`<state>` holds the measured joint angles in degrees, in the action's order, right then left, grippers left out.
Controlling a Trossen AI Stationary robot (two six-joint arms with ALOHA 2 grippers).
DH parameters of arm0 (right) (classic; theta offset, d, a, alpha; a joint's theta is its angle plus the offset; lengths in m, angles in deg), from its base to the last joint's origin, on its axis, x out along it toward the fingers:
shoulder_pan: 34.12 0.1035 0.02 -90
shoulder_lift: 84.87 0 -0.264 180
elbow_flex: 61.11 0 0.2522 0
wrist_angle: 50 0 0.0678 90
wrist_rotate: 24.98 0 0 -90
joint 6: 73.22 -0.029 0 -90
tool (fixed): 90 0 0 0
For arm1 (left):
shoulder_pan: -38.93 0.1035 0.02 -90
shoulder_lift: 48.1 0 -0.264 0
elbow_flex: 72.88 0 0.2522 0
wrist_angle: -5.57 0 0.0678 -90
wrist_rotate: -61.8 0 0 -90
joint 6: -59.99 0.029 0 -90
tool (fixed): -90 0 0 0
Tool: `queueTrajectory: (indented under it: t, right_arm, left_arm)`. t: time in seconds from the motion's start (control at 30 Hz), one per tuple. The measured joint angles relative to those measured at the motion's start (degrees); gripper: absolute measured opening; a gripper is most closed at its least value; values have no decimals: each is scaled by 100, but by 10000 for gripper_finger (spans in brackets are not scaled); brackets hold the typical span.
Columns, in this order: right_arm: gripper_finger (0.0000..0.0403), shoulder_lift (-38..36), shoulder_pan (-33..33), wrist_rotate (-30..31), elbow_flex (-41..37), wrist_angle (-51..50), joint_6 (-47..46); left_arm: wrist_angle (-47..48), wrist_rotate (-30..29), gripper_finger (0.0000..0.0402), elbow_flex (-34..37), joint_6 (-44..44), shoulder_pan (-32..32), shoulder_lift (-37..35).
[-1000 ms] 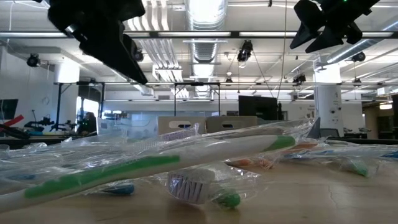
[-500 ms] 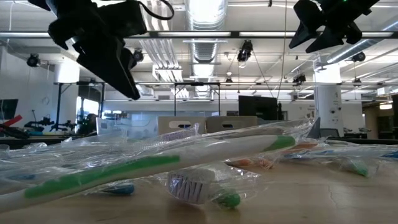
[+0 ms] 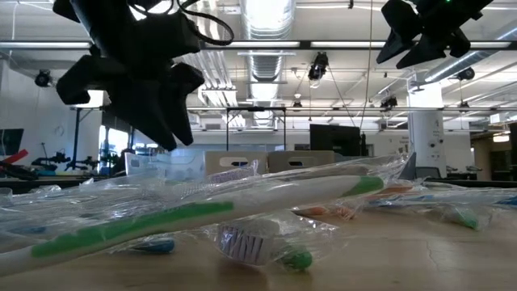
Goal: Pick & Place Toothbrushes
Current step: Put the green toothbrush into the transparent bin
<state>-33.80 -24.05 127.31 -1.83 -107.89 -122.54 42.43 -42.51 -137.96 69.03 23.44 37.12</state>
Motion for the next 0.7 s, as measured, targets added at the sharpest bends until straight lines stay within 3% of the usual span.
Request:
queueTrajectory:
  t: [0.47,0.7]
  right_arm:
    - [248,2,4,-16,0,-3,22]
    - [262,2,4,-18,-4,-3,22]
  left_arm:
    - [653,-15,180,-588,415,0,887]
    - [665,-15,179,-686,706,0,1126]
